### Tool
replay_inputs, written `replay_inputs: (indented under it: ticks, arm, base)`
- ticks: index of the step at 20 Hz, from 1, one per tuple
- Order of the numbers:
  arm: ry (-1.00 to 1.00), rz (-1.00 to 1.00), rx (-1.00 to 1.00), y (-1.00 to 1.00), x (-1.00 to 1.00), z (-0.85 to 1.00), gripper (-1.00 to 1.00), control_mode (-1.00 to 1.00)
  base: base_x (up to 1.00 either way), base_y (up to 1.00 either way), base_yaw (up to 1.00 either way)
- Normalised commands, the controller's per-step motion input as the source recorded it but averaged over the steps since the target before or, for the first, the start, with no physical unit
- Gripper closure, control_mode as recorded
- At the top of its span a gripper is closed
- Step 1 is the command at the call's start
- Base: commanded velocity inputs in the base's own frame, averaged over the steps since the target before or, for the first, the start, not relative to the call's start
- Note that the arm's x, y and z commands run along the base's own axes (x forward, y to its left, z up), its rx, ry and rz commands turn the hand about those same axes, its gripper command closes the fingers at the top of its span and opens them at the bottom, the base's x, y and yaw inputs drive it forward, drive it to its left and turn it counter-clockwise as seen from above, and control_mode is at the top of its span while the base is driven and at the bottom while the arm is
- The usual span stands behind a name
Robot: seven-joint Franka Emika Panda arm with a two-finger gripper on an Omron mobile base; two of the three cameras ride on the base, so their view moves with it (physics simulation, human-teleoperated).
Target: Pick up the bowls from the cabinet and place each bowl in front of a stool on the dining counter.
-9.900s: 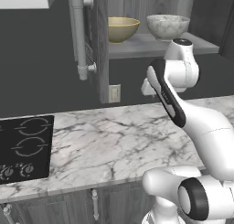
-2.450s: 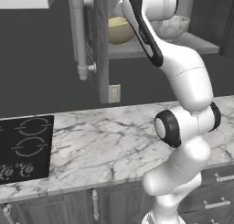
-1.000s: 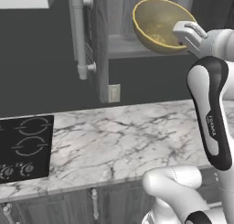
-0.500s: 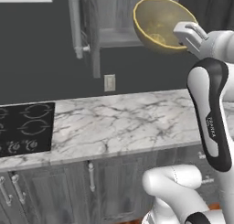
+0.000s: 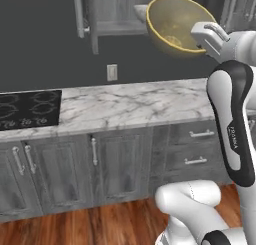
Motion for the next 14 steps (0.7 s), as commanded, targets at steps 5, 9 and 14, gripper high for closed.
replay_inputs:
  ticks: [5,9,14]
  arm:
    - [0.00,0.00,0.00,0.00,0.00,0.00,1.00,1.00]
    - [0.00,0.00,0.00,0.00,0.00,0.00,1.00,1.00]
    - [0.00,0.00,0.00,0.00,0.00,0.00,1.00,1.00]
  base:
    - [-1.00,-0.22,0.00]
    - [-1.00,-0.09,0.03]
    - [-1.00,-0.01,0.09]
